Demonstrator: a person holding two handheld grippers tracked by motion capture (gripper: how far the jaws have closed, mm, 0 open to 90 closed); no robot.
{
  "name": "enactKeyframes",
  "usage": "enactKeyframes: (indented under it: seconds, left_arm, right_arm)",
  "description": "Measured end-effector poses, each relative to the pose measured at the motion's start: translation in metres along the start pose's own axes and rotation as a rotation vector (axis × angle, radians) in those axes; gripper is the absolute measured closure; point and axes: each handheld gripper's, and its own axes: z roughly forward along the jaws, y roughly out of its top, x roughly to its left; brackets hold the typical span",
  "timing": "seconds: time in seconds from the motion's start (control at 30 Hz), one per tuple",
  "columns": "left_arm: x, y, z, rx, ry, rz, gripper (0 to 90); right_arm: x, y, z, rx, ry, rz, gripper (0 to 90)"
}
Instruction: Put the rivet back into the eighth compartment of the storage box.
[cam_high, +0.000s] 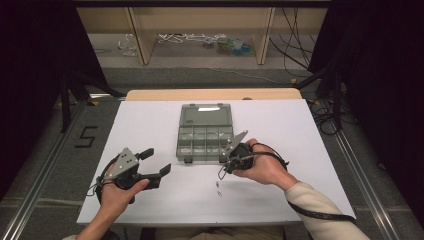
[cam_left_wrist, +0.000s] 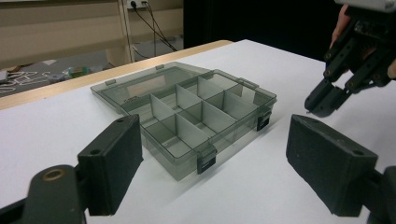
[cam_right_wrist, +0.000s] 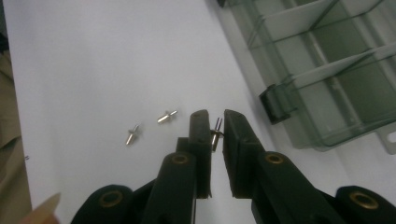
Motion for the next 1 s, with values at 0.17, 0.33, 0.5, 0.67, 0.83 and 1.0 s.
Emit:
enactKeyframes:
  seconds: [0.17, 0.33, 0.5, 0.67, 0.83, 1.0]
  left_arm:
    - [0.000, 0.000, 0.000, 0.001, 0.000, 0.001, 18.1]
    - [0.000, 0.000, 0.000, 0.001, 0.000, 0.002, 18.1]
    - [0.000, 0.000, 0.000, 0.001, -0.001, 0.000, 18.1]
    - [0.000, 0.000, 0.000, 0.001, -0.001, 0.001, 18.1]
    - [0.001, -0.001, 0.000, -0.001, -0.001, -0.002, 18.1]
    - [0.000, 0.000, 0.000, -0.001, 0.000, 0.000, 18.1]
  right_arm:
    - [-0.011, 0.004, -0.005, -0.028, -0.031, 0.014, 82.6]
    - [-0.024, 0.012, -0.008, -0.053, -0.074, 0.025, 82.6]
    - [-0.036, 0.021, -0.003, -0.056, -0.114, 0.039, 82.6]
    - [-0.043, 0.026, 0.001, -0.067, -0.154, 0.044, 82.5]
    - [-0.049, 0.027, 0.004, -0.077, -0.188, 0.048, 75.3]
    - [-0.049, 0.023, 0.001, -0.083, -0.199, 0.030, 64.2]
